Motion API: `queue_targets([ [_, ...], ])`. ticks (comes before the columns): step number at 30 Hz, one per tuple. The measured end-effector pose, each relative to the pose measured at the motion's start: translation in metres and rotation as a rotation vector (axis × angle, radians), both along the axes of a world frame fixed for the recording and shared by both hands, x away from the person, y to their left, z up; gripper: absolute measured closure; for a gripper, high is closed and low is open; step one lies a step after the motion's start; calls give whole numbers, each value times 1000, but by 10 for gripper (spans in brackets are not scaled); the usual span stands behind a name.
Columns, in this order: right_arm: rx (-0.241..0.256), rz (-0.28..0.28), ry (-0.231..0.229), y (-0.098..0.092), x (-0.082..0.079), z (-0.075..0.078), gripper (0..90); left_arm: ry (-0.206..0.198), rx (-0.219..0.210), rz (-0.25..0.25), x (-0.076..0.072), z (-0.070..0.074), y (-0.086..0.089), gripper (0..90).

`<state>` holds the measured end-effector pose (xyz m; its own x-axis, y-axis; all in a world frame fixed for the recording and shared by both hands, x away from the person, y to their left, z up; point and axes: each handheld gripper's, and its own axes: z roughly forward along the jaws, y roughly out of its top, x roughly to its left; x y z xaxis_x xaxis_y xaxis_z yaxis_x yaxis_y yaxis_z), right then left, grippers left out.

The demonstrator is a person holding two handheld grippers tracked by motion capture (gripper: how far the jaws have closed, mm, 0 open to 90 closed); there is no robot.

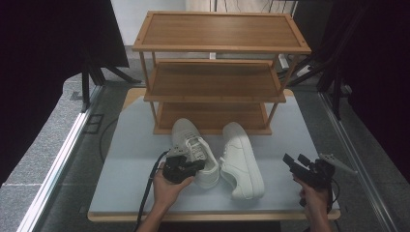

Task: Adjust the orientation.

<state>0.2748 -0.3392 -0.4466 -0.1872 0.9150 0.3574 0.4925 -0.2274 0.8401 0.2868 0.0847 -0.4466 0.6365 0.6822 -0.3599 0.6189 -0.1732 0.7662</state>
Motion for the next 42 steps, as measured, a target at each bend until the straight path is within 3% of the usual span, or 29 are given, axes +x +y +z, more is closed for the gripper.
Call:
queue_targets([
  [10,-14,10,8,5,1,-1,306,-7,27,17,6,-12,-3,872],
  [17,-16,8,13,6,1,-1,306,-16,38,19,4,-13,0,897],
  [21,-13,7,9,5,-1,0,306,-12,66,18,1,-11,3,900],
  [27,-8,-3,1,3,-2,1,306,16,88,16,-6,-10,19,900],
  [42,-21,3,9,6,-2,1,307,49,72,30,-17,-6,58,894],
])
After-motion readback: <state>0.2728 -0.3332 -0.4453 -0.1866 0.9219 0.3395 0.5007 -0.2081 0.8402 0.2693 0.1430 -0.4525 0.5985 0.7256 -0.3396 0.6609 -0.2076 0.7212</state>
